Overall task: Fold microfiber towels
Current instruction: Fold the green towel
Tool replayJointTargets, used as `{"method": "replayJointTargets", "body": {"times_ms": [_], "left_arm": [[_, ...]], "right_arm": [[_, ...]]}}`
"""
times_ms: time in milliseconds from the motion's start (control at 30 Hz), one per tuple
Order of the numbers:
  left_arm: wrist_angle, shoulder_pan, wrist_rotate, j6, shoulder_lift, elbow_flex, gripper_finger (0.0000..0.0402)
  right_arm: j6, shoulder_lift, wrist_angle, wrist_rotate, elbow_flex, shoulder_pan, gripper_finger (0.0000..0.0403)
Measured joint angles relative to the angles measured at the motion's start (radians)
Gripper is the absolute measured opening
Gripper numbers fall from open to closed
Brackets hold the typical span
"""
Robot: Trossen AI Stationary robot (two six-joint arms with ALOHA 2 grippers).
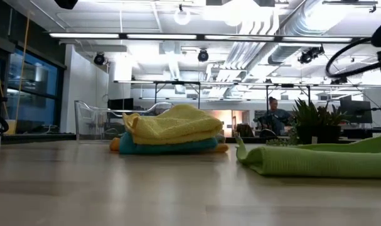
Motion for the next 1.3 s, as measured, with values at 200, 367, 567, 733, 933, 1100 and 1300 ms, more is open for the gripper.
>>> {"method": "replayJointTargets", "body": {"times_ms": [200,367,567,733,933,1100,1300], "left_arm": [[0.000,0.000,-0.036,-0.002,0.000,0.000,0.0000],[0.000,0.000,-0.050,-0.023,0.000,0.000,0.0000],[0.000,0.000,-0.050,-0.014,0.000,0.000,0.0000],[0.000,0.000,-0.050,-0.009,0.000,0.000,0.0000],[0.000,0.000,-0.050,-0.008,0.000,0.000,0.0000],[0.000,0.000,-0.050,-0.008,0.000,0.000,0.0000],[0.000,0.000,-0.049,-0.009,0.000,0.000,0.0000]], "right_arm": [[0.008,-0.106,0.014,0.065,-0.021,0.004,0.0000],[-0.034,-0.105,0.063,0.153,0.043,-0.005,0.0000],[-0.061,-0.062,0.095,0.247,0.134,-0.012,0.0000],[-0.122,-0.007,0.161,0.295,0.195,-0.040,0.0000],[-0.201,0.062,0.264,0.337,0.245,-0.089,0.0000],[-0.272,0.100,0.371,0.361,0.262,-0.133,0.0000],[-0.242,0.147,0.398,0.367,0.262,-0.172,0.0000]]}}
